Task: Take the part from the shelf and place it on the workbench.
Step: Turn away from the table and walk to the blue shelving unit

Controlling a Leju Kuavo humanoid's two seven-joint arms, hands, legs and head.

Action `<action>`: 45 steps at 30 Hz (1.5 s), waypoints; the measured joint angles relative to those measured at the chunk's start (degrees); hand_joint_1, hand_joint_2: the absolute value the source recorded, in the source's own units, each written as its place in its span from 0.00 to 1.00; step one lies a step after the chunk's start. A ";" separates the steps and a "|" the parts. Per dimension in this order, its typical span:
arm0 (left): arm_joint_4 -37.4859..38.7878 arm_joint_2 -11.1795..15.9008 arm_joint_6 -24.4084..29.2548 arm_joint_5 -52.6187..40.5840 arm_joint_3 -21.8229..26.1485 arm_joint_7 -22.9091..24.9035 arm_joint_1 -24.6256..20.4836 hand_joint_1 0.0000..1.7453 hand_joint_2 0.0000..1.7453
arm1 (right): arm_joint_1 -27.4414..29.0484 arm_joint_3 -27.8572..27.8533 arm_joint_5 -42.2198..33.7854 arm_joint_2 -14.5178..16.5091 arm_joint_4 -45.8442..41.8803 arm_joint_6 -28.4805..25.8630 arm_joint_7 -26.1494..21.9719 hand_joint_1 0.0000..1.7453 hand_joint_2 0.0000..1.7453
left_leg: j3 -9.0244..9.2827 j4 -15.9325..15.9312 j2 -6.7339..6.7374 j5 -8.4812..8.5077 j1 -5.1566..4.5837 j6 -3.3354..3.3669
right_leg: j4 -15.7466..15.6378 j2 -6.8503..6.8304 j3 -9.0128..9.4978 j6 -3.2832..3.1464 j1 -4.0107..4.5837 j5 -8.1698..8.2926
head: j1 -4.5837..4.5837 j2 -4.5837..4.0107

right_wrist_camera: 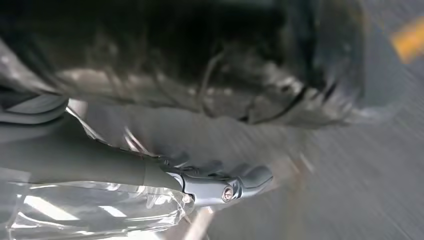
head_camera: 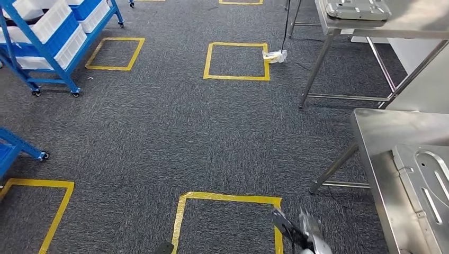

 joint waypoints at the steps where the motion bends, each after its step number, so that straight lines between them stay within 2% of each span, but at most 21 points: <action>1: 0.00 0.03 0.08 -0.01 0.20 -0.05 0.06 0.00 0.00 | 1.25 -1.93 -0.35 0.09 0.34 0.71 0.23 0.00 0.00 | 1.40 -2.55 0.73 0.53 -0.20 0.30 | 0.09 -0.35 0.10 0.27 0.08 -0.22 | 0.04 0.00; 5: 0.00 0.05 0.64 -0.02 0.99 -0.14 0.31 0.00 0.00 | 4.76 -7.22 -4.24 0.19 1.45 7.15 5.19 0.00 0.00 | 2.60 -4.28 -0.08 0.30 -0.64 1.79 | -0.09 -0.93 0.93 1.57 0.04 -0.84 | 0.09 0.00; 7: 0.01 0.09 1.23 0.00 1.46 -0.26 0.57 0.00 0.00 | 8.24 -11.12 -7.88 0.17 2.28 10.35 7.28 0.00 0.00 | 3.23 -4.89 -1.56 0.42 -0.44 2.57 | 2.52 1.51 0.35 2.01 -0.29 -2.98 | 0.19 0.00; 9: 0.02 0.15 1.75 0.01 1.83 -0.47 0.81 0.00 0.00 | 12.14 -14.46 -10.19 0.10 3.36 12.07 8.10 0.00 0.00 | 3.50 -5.09 -3.21 0.43 -0.46 3.10 | 9.53 4.82 -2.98 1.95 -0.42 -6.72 | 0.29 0.00; 11: 0.02 0.22 1.93 0.00 2.15 -0.69 1.17 0.00 0.00 | 14.86 -16.64 -10.84 0.07 4.16 12.79 8.73 0.00 0.00 | 3.51 -4.98 -4.81 0.37 -0.72 3.34 | 15.53 5.92 -6.61 1.74 -0.29 -8.50 | 0.31 0.00; 13: 0.02 0.29 1.99 0.00 2.43 -0.82 1.53 0.00 0.00 | 15.86 -18.27 -10.91 0.04 4.58 13.18 9.28 0.00 0.00 | 3.54 -4.75 -6.12 0.27 -0.90 3.35 | 13.69 6.42 -6.68 1.31 -0.03 -5.78 | 0.30 0.00; 15: 0.02 0.30 2.04 -0.02 2.57 -0.84 1.59 0.00 0.00 | 16.02 -19.55 -10.89 0.03 4.81 13.48 9.62 0.00 0.00 | 3.55 -4.48 -7.27 0.14 -0.97 3.22 | 6.08 8.49 -3.60 0.75 0.12 -1.51 | 0.29 0.00; 17: 0.02 0.28 2.11 -0.08 2.61 -0.84 1.51 0.00 0.00 | 16.10 -20.49 -10.99 0.02 5.02 13.67 9.82 0.00 0.00 | 3.47 -4.28 -8.37 0.04 -1.07 2.87 | 1.24 10.29 -1.48 0.46 0.25 0.33 | 0.28 0.00; 20: 0.02 0.30 2.15 -0.37 2.72 -0.59 1.66 0.00 0.00 | 16.05 -21.90 -12.20 0.24 5.12 13.34 9.43 0.00 0.00 | 3.26 -4.29 -9.67 0.09 -0.98 2.07 | 0.32 9.01 -0.84 0.08 0.33 0.57 | 0.24 0.00; 22: 0.02 0.34 2.02 -0.70 2.81 -0.42 1.78 0.00 0.00 | 16.17 -22.83 -12.74 0.57 5.13 12.33 8.03 0.00 0.00 | 2.42 -2.39 -7.64 -1.37 -1.09 1.53 | -0.32 7.48 -0.36 -0.52 0.10 0.86 | 0.11 0.00; 24: 0.02 0.39 1.63 -1.21 2.85 -0.39 1.72 0.00 0.00 | 16.39 -23.40 -12.44 0.74 5.15 10.69 5.72 0.00 0.00 | -0.41 3.97 -4.19 -5.17 -1.00 0.91 | -0.59 5.78 -0.15 -0.91 0.12 0.93 | -0.04 0.00; 26: 0.02 0.41 1.26 -1.72 2.85 -0.40 1.65 0.00 0.00 | 16.49 -23.69 -11.84 0.78 5.17 9.03 3.24 0.00 0.00 | -3.52 10.66 -2.78 -8.02 -0.55 0.31 | -0.54 3.97 -0.17 -0.98 0.18 0.82 | -0.08 0.00; 27: 0.02 0.43 1.16 -1.88 2.85 -0.41 1.69 0.00 0.00 | 16.43 -23.82 -11.64 0.80 5.18 8.44 2.32 0.00 0.00 | -3.80 11.40 -2.51 -7.86 -0.31 0.08 | -0.52 3.12 -0.15 -0.94 0.16 0.74 | -0.08 0.00; 29: 0.02 0.51 1.09 -2.08 2.87 -0.41 1.78 0.00 0.00 | 16.23 -24.03 -11.58 0.84 5.19 7.89 1.41 0.00 0.00 | -1.05 6.53 -1.62 -4.91 0.05 -0.17 | -0.42 1.57 -0.02 -0.68 0.08 0.53 | -0.08 0.00; 31: 0.02 0.58 1.10 -2.11 2.91 -0.43 1.73 0.00 0.00 | 16.13 -24.31 -11.69 0.85 5.20 7.95 1.74 0.00 0.00 | 3.19 -1.21 1.17 -2.16 0.01 0.03 | -0.21 0.28 0.30 -0.14 0.17 0.14 | -0.05 0.00; 33: 0.03 0.60 1.18 -2.11 2.97 -0.33 1.67 0.00 0.00 | 16.10 -24.67 -11.87 0.85 5.26 8.32 2.90 0.00 0.00 | 4.85 -4.37 2.69 -1.56 -0.32 0.60 | -0.08 -0.80 0.67 0.53 0.37 -0.20 | -0.01 0.00; 36: 0.04 0.64 1.51 -2.43 3.02 0.47 1.94 0.00 0.00 | 16.02 -25.00 -12.03 0.86 5.33 8.61 4.34 0.00 0.00 | 4.98 -4.83 0.71 -1.25 -0.41 1.67 | 0.04 -0.93 1.24 1.57 0.20 -0.77 | 0.02 0.00; 39: 0.04 0.72 1.91 -2.40 3.08 1.52 1.95 0.00 0.00 | 16.31 -25.12 -11.67 0.89 5.42 8.84 4.80 0.00 0.00 | 5.31 -5.44 -1.25 -0.71 -0.21 2.65 | 6.30 4.57 -1.23 2.07 -0.31 -4.99 | 0.09 0.00; 41: 0.04 0.77 2.24 -1.99 3.29 2.02 1.81 0.00 0.00 | 16.65 -25.13 -10.96 0.93 5.53 9.19 5.08 0.00 0.00 | 5.20 -5.37 -2.79 -0.64 -0.41 2.94 | 13.50 5.89 -4.73 2.02 -0.33 -8.13 | 0.11 0.00; 43: 0.04 0.86 2.67 -1.47 3.78 2.63 1.91 0.00 0.00 | 16.85 -25.13 -10.28 0.94 5.62 9.55 5.55 0.00 0.00 | 5.20 -5.16 -4.54 -0.65 -0.58 2.98 | 15.36 6.07 -5.96 1.87 -0.31 -7.43 | 0.10 0.00; 45: 0.04 0.98 2.98 -0.85 4.42 2.81 2.02 0.00 0.00 | 16.89 -25.14 -10.22 0.94 5.66 9.84 5.97 0.00 0.00 | 5.23 -4.80 -6.32 -0.77 -0.59 2.82 | 9.25 6.98 -3.52 1.53 -0.37 -3.18 | 0.09 0.00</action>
